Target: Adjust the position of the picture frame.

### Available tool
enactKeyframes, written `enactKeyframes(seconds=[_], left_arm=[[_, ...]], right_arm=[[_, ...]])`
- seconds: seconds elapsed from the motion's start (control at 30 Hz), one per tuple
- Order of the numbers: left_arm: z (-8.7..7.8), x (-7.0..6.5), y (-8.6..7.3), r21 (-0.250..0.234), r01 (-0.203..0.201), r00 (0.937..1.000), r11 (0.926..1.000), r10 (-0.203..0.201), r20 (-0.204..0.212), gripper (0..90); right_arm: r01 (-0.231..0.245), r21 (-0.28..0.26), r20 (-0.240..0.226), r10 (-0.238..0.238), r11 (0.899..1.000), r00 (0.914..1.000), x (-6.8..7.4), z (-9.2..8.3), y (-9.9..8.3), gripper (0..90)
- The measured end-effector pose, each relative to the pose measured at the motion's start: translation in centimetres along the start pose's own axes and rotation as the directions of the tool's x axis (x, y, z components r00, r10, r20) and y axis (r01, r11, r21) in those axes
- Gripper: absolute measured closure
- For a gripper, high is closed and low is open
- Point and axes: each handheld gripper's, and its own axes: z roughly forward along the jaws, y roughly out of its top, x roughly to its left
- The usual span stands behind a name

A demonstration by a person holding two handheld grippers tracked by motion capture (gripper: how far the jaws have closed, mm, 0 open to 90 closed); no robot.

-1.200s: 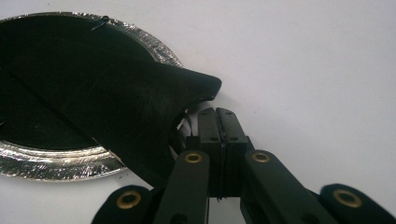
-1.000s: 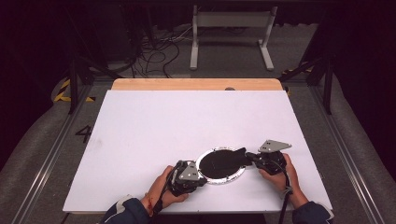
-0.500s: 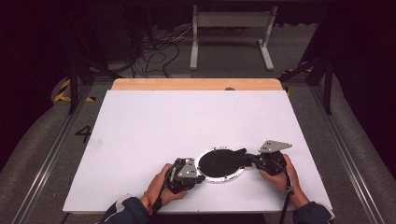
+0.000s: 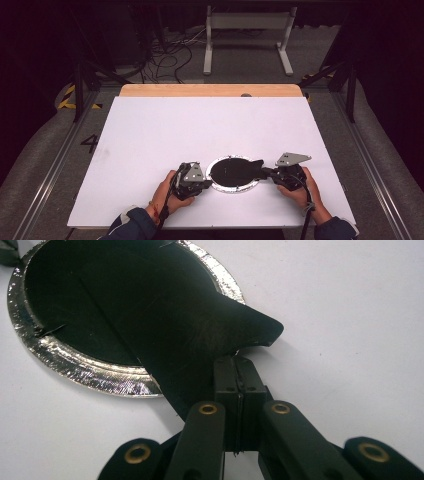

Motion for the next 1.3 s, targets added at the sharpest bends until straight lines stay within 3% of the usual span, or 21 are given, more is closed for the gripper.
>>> enactKeyframes(seconds=[0.43,0.5,0.53,0.6,0.9,1.1,1.3], left_arm=[[0.1,1.6,0.0,-0.010,0.044,0.9990,0.9990,-0.044,0.005,90.0],[0.1,1.1,0.1,-0.007,0.053,0.9984,0.9986,-0.053,-0.018,90.0],[0.1,0.9,0.1,0.001,0.040,0.9988,0.9992,-0.040,-0.029,90.0],[0.1,0.4,0.2,0.000,0.038,0.9991,0.9993,-0.038,0.016,90.0],[0.8,-1.7,0.9,-0.005,-0.006,0.9973,1.0000,0.007,0.073,89.1],[1.5,-1.5,1.2,-0.020,0.001,0.9979,0.9998,0.000,0.065,89.0],[1.5,-1.3,1.3,-0.017,-0.017,0.9979,0.9997,0.018,0.062,90.0]], right_arm=[[0.002,0.004,-0.012,-0.002,1.000,0.9999,0.4,-0.1,-0.1,90.0],[0.003,0.003,-0.011,-0.003,1.000,0.9999,0.4,-0.1,-0.1,90.0],[0.005,0.003,-0.009,-0.005,1.000,0.9999,0.4,-0.1,-0.1,90.0],[0.012,-0.002,-0.007,-0.012,1.000,0.9999,0.4,-0.1,-0.1,90.0],[0.013,-0.003,-0.004,-0.013,1.000,0.9999,0.5,-0.1,-0.2,90.0],[0.005,-0.001,-0.012,-0.005,1.000,0.9999,0.6,0.0,0.0,90.0],[0.005,0.002,-0.011,-0.005,1.000,0.9999,0.7,0.1,0.1,90.0]])
